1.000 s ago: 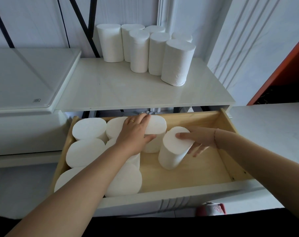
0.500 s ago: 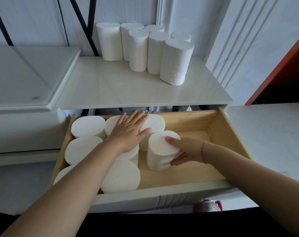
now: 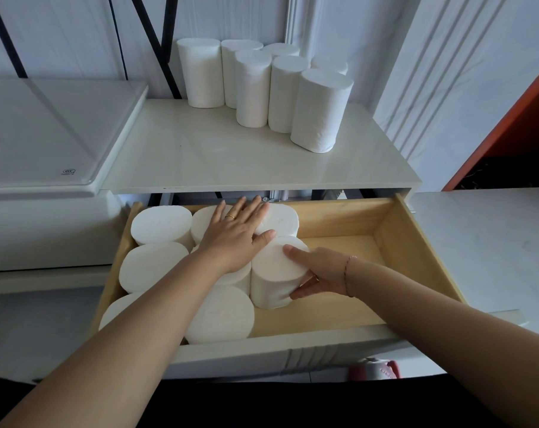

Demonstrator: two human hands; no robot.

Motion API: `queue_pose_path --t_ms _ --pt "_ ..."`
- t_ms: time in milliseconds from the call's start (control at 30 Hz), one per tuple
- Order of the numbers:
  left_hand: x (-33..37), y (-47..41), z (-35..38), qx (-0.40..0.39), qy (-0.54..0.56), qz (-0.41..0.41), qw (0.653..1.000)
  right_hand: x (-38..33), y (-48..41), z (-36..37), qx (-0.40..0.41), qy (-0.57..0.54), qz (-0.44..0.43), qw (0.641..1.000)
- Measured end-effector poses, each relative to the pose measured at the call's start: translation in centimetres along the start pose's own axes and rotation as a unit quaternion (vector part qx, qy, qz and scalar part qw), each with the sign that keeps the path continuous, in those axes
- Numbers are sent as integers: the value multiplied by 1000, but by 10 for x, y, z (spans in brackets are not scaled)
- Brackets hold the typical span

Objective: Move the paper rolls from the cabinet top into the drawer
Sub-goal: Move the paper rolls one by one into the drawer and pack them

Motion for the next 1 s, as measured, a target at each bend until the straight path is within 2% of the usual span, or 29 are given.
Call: queue_pose_path --t_ms 100,167,200,233,267,300,367,433,567,633,733,800,900,1000 --pt "0 0 0 2 1 2 1000 0 4 0 -2 18 -4 1000" --pt "1 1 0 3 2 2 1000 -5 11 1 32 132 -26 990" --pt "1 2 -1 6 6 2 1000 -11 15 -1 85 228 -59 968" --pt "2 3 -3 10 15 5 1000 -19 19 -4 162 319 -103 928" --pt "2 4 -5 17 30 9 999 -29 23 -6 251 373 -153 880" --pt "1 6 -8 28 51 15 998 -39 28 -7 322 377 -203 845" --pt "-3 11 -17 55 87 23 994 -59 32 -5 374 306 -295 825" --pt "-8 15 -26 81 94 33 992 -82 30 0 365 245 -355 825" --pt "-14 14 -41 136 94 47 985 -131 12 3 358 166 -423 816" --pt "-21 11 -44 158 90 25 983 -151 2 -1 388 91 -441 804" --pt "-28 8 -37 132 70 -4 989 -169 -4 -21 521 -46 -448 726" --pt "-25 6 -28 99 52 -7 994 -174 -9 -37 582 -107 -409 694" --pt "-21 2 -22 84 30 -2 996 -180 -23 -57 589 -129 -349 717" --pt "-22 2 -20 93 18 -1 995 -186 -38 -71 546 -111 -352 752"
Point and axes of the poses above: each hand's wrist, its own y-axis away from the middle knuckle, its own z-axis out of the palm, x = y × z, the point moved 2 cm from there along -y, towards the middle knuckle, and after that the axes turned 8 degrees about z, right-handed, at the moved point
